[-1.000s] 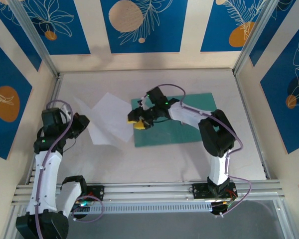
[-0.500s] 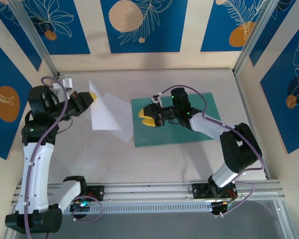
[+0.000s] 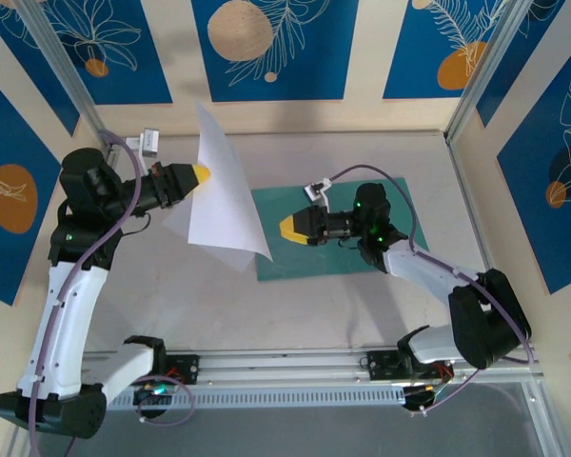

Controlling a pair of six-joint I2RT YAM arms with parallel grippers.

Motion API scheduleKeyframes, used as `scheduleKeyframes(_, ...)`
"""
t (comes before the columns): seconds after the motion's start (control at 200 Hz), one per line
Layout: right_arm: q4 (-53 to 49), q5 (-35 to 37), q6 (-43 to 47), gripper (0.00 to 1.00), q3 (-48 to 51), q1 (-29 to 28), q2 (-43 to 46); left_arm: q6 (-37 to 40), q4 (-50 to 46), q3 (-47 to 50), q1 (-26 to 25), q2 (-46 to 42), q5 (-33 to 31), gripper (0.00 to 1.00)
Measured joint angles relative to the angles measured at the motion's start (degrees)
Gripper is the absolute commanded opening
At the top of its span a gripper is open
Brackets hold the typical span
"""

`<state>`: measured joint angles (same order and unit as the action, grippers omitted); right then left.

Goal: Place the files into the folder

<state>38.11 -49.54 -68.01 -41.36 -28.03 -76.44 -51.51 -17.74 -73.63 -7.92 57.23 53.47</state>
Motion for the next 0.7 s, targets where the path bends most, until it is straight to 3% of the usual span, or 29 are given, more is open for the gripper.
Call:
scheduleKeyframes(0.48,6.9,-0.3,1.0,0.81,2.3,-0.2,4.4,-10.8,17.4,1.7,-1.5,0.0,7.3,0.02)
scheduleKeyframes(0.7,7.7,-0.5,0.2,0.83,1.9,-1.4,4.5,-13.2,20.1,5.6,-2.7,-0.7,9.0,0.02)
